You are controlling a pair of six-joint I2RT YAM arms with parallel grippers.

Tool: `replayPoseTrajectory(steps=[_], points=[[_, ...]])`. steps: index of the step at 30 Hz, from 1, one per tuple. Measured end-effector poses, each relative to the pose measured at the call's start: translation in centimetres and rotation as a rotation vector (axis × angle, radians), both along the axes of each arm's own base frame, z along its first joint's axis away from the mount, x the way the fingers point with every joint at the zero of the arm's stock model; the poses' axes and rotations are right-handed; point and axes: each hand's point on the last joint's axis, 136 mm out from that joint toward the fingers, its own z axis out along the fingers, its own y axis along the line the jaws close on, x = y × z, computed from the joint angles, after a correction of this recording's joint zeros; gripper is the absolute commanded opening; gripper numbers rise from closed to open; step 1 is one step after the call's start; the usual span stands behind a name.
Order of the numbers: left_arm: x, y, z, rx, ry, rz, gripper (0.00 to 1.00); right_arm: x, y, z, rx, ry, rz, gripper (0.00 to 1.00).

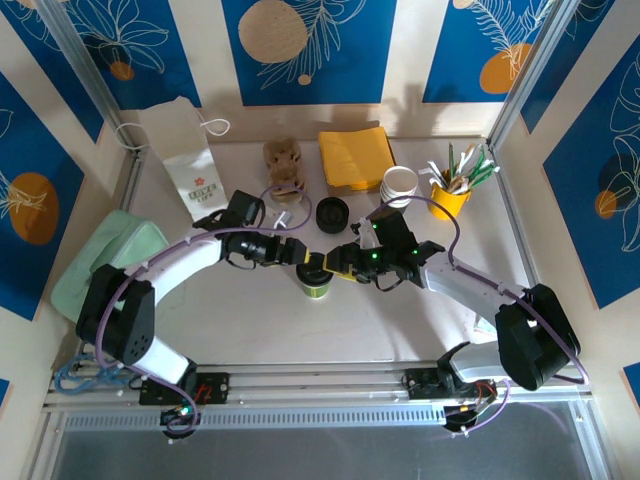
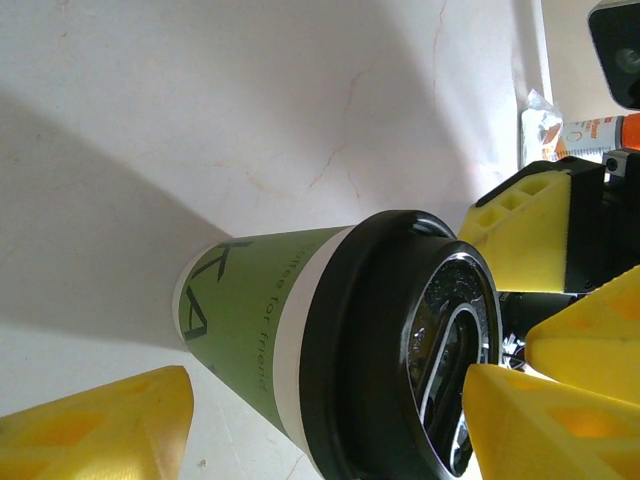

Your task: Pack the takeout coffee

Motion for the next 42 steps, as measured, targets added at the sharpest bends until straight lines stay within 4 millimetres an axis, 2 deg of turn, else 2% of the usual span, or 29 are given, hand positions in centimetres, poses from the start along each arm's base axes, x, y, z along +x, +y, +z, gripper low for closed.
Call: replayPoseTrajectory(steps=[19,42], points=[[0.2,0.1,-0.7,0.019,0.009,0.007,0.63,0.6,-0.1,-1.4,-0.042,0.014,-0.004,0.55],[0.0,0.2,-1.5,0.022,0.001,0.008,0.58,1.0,-0.4,-1.9,-0.038,0.018,-0.004,0.54]])
